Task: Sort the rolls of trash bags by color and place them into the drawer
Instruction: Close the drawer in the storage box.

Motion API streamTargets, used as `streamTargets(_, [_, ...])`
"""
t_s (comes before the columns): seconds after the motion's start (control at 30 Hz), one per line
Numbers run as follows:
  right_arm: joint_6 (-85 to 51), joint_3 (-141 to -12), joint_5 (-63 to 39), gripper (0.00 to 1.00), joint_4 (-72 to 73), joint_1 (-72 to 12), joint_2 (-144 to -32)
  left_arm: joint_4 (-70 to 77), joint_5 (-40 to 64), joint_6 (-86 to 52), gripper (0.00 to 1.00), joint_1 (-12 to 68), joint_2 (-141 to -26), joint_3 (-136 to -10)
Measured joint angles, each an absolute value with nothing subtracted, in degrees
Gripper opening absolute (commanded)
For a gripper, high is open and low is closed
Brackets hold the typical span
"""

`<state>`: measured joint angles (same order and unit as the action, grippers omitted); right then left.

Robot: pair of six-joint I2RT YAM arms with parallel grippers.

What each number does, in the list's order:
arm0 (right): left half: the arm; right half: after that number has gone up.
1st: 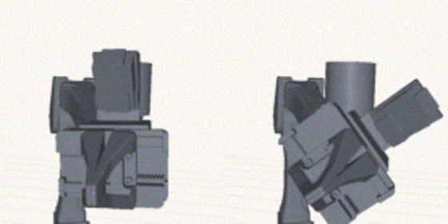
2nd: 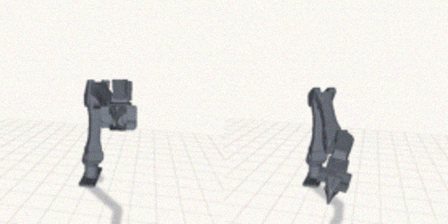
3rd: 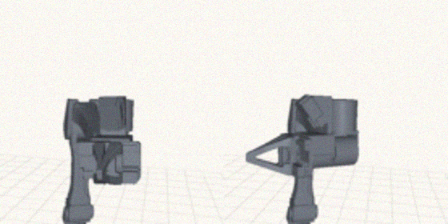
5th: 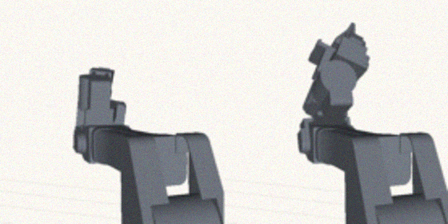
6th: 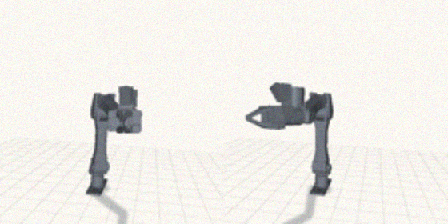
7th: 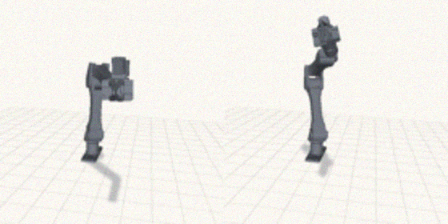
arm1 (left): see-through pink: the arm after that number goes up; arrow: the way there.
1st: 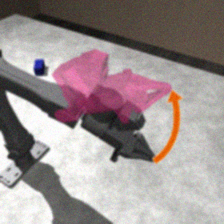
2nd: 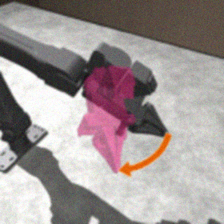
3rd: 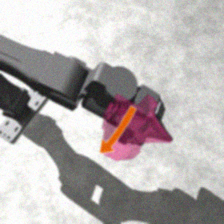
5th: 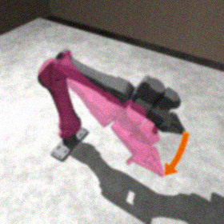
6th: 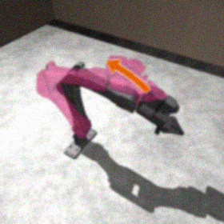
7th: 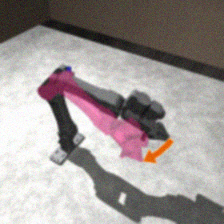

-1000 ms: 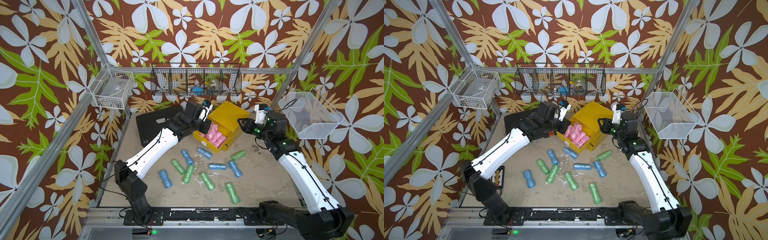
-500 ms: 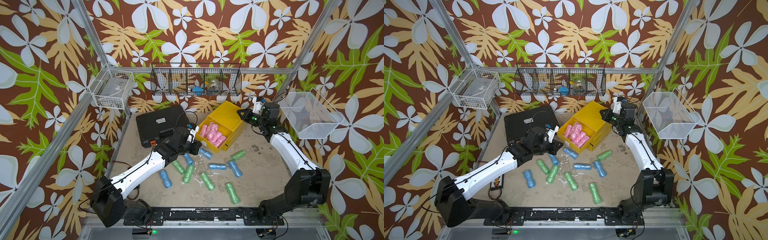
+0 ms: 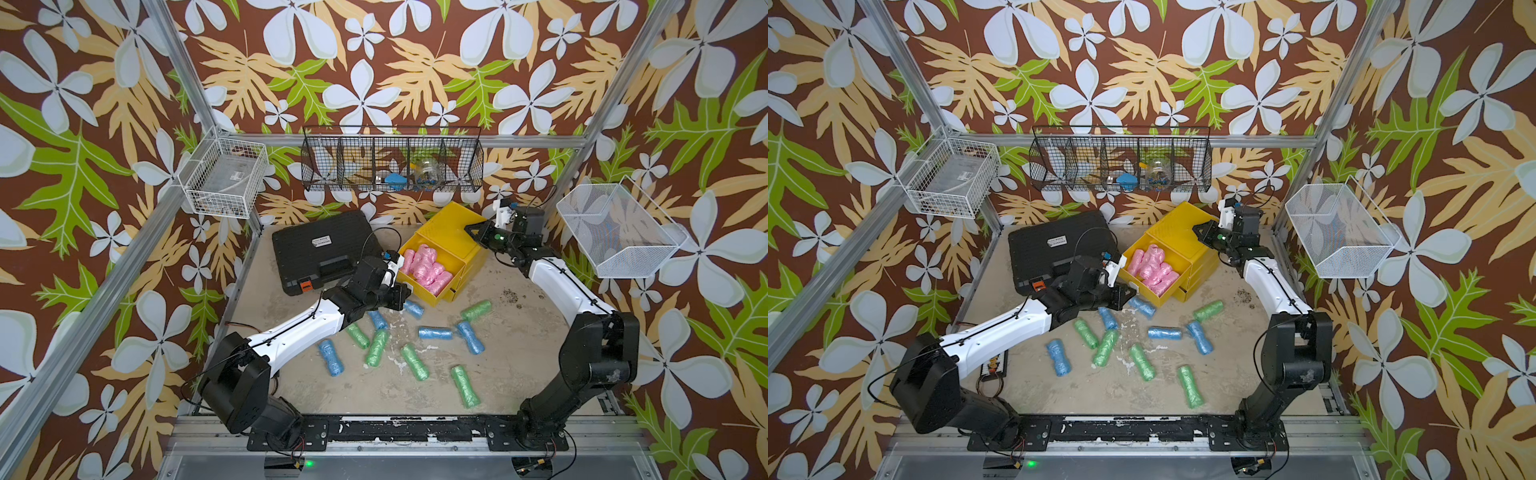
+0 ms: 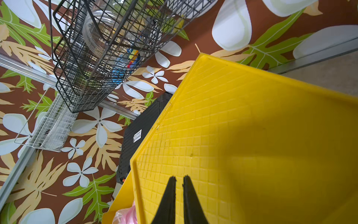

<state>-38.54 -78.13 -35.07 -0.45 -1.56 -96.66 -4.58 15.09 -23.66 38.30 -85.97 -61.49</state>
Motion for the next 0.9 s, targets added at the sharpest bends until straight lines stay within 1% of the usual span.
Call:
streamTargets(0.5, [-38.44, -77.76, -36.01, 0.11, 1.28, -1.52, -98.72, -5.76, 16.19, -22.33, 0.00, 38.30, -94.39, -70.50])
streamTargets(0.9, [-38.09, -77.76, -37.19, 0.11, 4.27, -1.50, -100.09, -5.65, 15.84, -22.20, 0.00, 38.30, -101.62, -80.12])
